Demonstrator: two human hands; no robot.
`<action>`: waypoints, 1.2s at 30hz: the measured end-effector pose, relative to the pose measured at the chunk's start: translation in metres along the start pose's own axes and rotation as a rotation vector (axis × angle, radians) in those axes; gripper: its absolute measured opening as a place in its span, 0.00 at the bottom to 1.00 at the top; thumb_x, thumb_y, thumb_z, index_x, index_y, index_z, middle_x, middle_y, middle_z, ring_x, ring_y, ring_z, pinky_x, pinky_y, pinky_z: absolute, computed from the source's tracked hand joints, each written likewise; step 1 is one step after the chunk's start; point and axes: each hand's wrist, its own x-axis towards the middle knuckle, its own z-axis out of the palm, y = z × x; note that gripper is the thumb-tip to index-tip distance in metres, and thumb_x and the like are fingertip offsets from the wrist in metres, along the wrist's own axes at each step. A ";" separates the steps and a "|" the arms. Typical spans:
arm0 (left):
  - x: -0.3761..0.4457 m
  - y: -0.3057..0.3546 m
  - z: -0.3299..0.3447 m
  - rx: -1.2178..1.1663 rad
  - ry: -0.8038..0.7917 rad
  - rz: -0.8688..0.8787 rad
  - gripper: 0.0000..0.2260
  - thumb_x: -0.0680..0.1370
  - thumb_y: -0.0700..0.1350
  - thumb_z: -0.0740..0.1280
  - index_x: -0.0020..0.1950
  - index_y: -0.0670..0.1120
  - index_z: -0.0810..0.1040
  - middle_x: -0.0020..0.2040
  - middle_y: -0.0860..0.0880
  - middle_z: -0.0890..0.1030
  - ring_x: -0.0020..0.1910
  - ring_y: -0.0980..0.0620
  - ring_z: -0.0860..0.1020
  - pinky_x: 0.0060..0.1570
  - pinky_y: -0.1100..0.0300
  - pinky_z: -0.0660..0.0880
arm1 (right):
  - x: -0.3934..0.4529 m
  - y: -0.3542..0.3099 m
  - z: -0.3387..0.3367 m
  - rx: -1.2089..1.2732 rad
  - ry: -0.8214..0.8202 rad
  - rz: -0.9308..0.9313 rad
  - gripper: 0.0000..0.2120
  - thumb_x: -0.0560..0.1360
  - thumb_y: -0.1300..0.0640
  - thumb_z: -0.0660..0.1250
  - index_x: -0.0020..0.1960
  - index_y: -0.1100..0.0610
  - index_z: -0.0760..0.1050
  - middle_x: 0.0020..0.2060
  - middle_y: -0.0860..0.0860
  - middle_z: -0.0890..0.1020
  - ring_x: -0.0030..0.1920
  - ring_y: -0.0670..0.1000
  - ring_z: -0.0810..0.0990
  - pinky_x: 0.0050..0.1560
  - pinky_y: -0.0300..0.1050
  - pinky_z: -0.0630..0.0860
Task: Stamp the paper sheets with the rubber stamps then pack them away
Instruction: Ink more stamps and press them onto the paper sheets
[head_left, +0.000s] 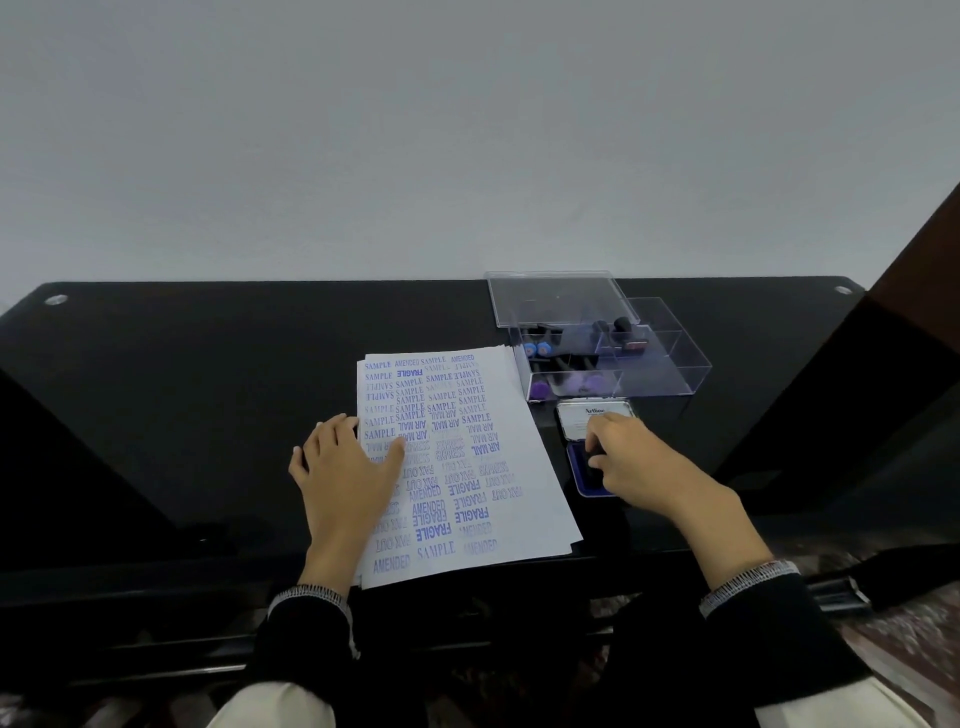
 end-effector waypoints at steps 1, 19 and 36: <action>0.000 0.000 0.000 0.001 -0.001 -0.001 0.30 0.75 0.63 0.64 0.69 0.45 0.69 0.71 0.47 0.68 0.73 0.47 0.62 0.74 0.44 0.51 | 0.000 -0.001 0.000 -0.006 0.006 -0.004 0.08 0.74 0.69 0.63 0.47 0.57 0.70 0.47 0.51 0.72 0.39 0.45 0.71 0.35 0.35 0.69; 0.000 -0.001 0.000 0.000 -0.012 0.006 0.29 0.76 0.63 0.62 0.70 0.46 0.69 0.72 0.48 0.67 0.75 0.48 0.60 0.74 0.45 0.49 | 0.011 -0.016 0.001 -0.162 -0.069 -0.010 0.08 0.71 0.67 0.64 0.47 0.59 0.67 0.48 0.55 0.70 0.47 0.56 0.74 0.45 0.47 0.75; -0.001 -0.001 0.000 0.013 -0.018 0.007 0.30 0.76 0.64 0.61 0.71 0.46 0.68 0.73 0.48 0.67 0.75 0.49 0.59 0.74 0.46 0.48 | 0.002 -0.029 0.015 -0.267 0.072 0.016 0.15 0.71 0.69 0.63 0.57 0.62 0.69 0.55 0.57 0.71 0.55 0.56 0.72 0.48 0.44 0.73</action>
